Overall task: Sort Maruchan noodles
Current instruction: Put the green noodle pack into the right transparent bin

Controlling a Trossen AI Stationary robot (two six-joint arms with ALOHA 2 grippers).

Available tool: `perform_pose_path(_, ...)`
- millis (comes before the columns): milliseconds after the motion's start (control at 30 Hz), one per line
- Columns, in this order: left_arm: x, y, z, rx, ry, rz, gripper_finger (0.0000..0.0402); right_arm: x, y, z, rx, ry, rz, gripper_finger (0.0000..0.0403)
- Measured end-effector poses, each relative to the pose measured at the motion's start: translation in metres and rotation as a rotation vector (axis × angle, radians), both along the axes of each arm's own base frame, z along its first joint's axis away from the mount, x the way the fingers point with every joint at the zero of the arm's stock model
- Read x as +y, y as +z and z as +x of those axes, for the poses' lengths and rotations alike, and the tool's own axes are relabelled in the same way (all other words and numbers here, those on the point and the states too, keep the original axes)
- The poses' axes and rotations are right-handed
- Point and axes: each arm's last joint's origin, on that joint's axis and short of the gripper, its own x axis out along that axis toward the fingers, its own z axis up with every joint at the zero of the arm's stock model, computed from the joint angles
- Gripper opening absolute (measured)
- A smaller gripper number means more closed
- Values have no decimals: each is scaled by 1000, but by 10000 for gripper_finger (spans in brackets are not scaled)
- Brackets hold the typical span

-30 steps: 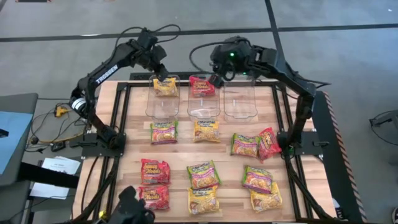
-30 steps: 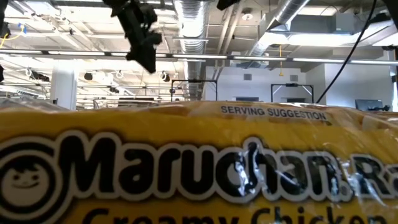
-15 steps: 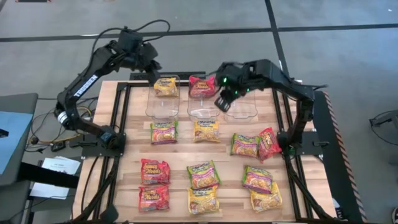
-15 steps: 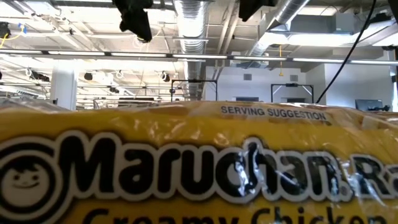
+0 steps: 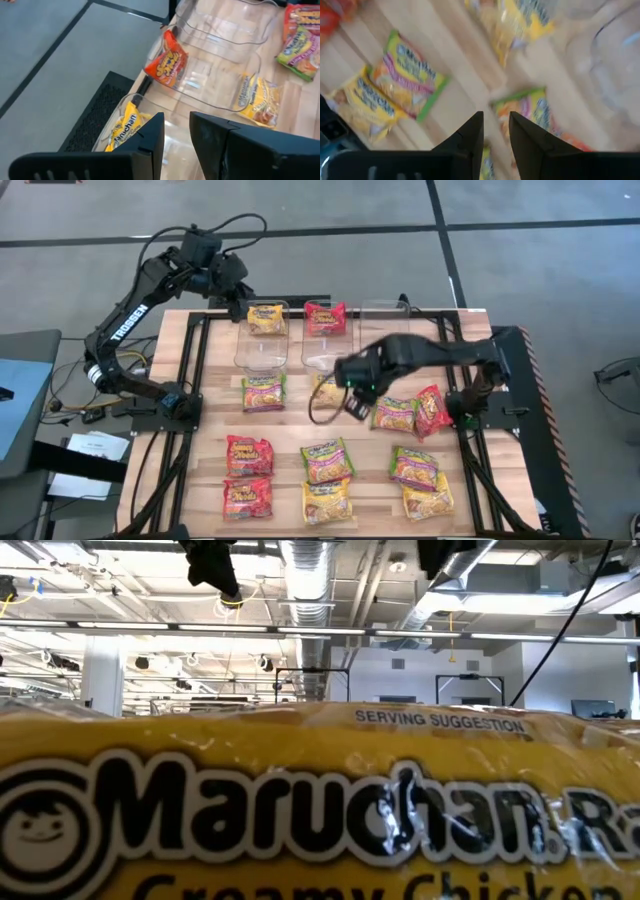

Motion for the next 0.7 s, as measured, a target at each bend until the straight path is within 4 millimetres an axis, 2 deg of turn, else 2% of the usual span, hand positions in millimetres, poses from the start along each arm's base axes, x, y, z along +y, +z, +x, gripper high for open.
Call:
perform_pose_path(300,-6,0,6,-1,-32,-4,80,36,-46,-8,185,-35,8,204)
perform_pose_path(467,-11,0,11,0,-60,-4,80,41,-73,-13,272,-30,-16,239)
perform_pose_path(700,-15,0,14,1,-79,-5,80,39,-111,-23,397,-8,-47,244)
